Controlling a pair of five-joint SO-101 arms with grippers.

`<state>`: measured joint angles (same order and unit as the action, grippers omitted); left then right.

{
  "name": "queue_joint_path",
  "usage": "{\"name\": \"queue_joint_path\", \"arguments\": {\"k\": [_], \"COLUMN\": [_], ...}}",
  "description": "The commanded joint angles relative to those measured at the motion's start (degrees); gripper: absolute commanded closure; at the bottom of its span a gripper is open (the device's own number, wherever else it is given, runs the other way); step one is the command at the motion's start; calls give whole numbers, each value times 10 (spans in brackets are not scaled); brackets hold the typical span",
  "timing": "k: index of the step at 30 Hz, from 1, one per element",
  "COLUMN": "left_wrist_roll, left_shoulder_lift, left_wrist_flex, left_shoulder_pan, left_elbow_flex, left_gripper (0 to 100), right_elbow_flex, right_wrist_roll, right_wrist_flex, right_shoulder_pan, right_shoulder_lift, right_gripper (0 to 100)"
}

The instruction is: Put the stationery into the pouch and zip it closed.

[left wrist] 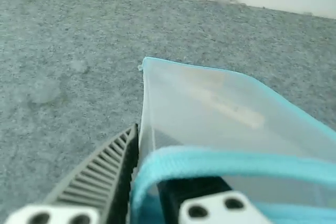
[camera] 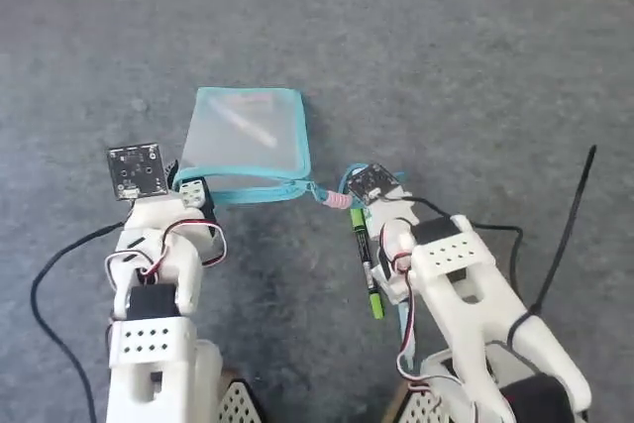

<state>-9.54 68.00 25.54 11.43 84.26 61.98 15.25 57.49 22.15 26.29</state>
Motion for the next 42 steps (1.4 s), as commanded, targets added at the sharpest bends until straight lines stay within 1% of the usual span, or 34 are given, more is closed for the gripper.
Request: {"name": "queue_joint_path", "arguments": {"k": [1,7,9,11,14,17,20,24,30,32,34,37,42], "left_wrist_roll": [4,4,4,4,4,4,4,4,4,4,4,4,4], "left_shoulder_lift": [-4,-4,-3,-4,-4,-4,-4,-4,-4,-4,-4,-4,-3], "left_wrist_flex": [-20,-19,-19,-19,-19,-19,-19,-19,-19,-19,-19,-19,-19], "left_shoulder_pan": [3,4,4,4,4,4,2,2,2,2,2,2,2], "left_elbow_flex": [-4,-1,2,2,2,2,2,2,2,2,2,2,2], "left_gripper": [988,988,988,988,988,988,988,988,988,988,988,988,988], "right_elbow_flex": [19,25,23,16,-15,-79,-166,-274,-381,-401,-418,-428,-389], "right_wrist_roll": [10,10,11,11,11,40,45,45,41,26,7,13,3], "right_wrist_flex": [-35,-36,-35,-34,-22,18,51,90,101,101,101,100,103], "right_shoulder_pan": [5,2,0,-14,-49,-88,-117,-110,-106,-108,-114,-121,-121], "right_shoulder_lift": [23,23,24,28,29,29,23,-15,-167,-211,-247,-271,-252], "right_gripper": [882,889,926,989,980,991,991,991,988,955,873,776,764]}}
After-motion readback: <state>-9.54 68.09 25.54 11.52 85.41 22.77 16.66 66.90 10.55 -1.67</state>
